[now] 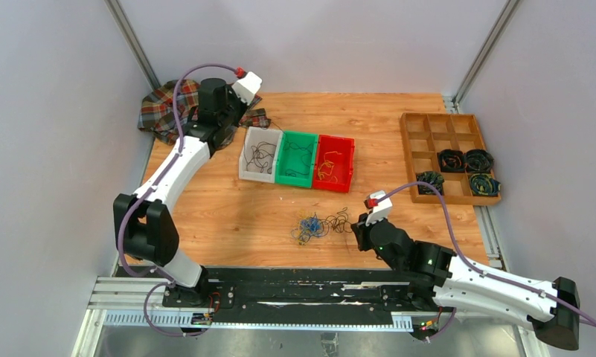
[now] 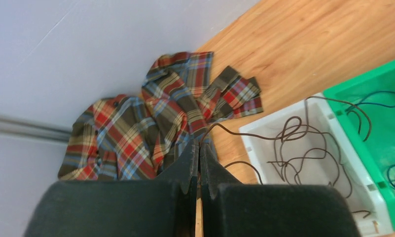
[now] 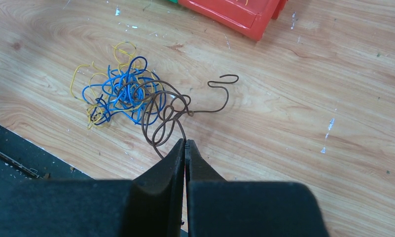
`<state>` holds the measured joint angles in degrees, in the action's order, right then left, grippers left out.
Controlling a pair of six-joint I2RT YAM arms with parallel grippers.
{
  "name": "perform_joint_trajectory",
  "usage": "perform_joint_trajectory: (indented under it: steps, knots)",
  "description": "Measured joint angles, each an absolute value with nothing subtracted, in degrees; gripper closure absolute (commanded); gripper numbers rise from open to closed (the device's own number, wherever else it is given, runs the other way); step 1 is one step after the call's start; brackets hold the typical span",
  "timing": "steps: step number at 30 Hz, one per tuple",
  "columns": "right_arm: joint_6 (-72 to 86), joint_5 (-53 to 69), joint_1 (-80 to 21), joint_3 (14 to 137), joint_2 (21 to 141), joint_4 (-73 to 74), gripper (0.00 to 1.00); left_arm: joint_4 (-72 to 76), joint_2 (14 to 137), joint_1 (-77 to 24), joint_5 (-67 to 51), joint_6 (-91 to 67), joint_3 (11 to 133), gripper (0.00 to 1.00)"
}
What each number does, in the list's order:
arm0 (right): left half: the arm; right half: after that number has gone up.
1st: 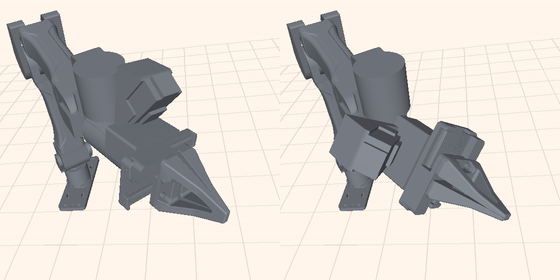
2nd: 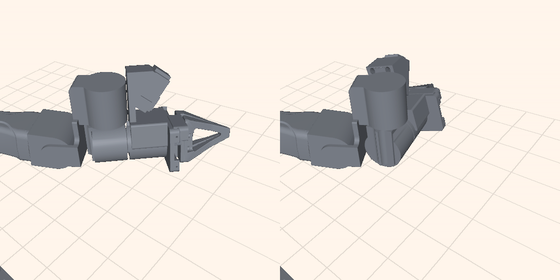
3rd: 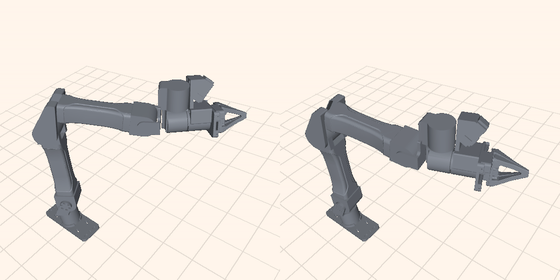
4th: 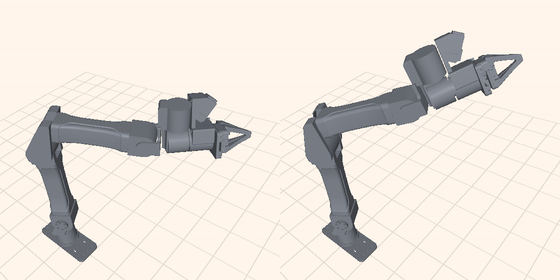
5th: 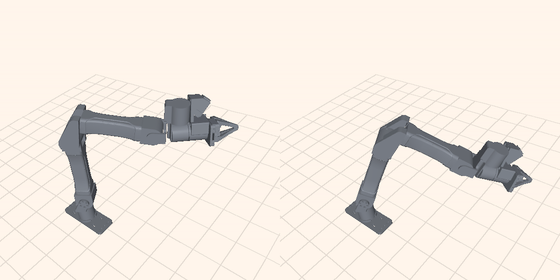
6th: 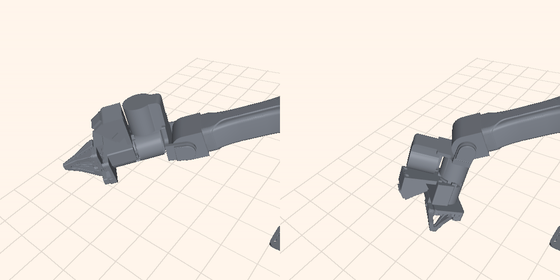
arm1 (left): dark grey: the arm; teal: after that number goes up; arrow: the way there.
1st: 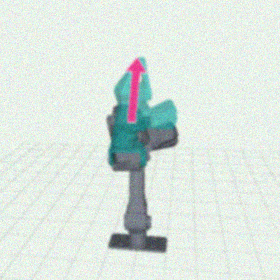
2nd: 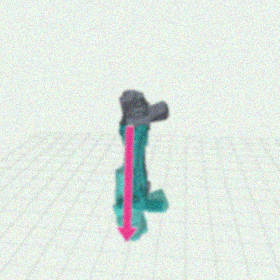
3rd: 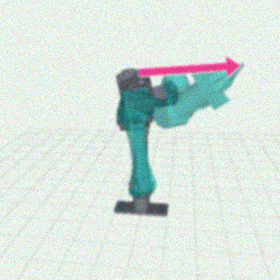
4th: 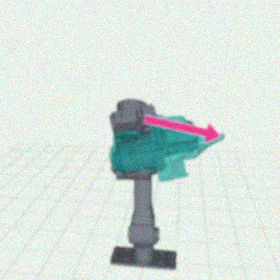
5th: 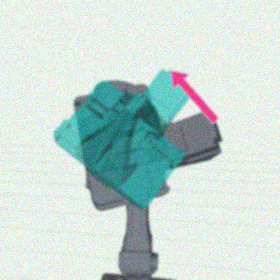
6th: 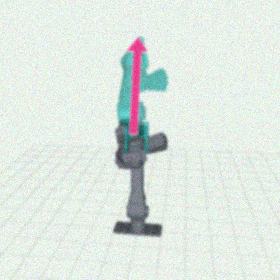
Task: Untangle the cables
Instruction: Place the cable in the bin.
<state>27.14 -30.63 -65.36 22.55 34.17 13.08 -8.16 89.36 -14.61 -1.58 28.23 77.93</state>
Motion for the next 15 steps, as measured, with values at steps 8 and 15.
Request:
perform_joint_trajectory:
  steps: [8, 15]
  knots:
    - [27.16, -30.44, -65.36, 22.55, 35.79, 13.08, 0.99, -7.07, 89.47, -10.48, -2.44, 20.56, 77.95, 1.0]
    - [27.14, -30.06, -65.36, 22.55, 36.14, 13.06, 1.0, -3.68, 85.45, -8.05, -10.44, 11.84, 77.3, 1.0]
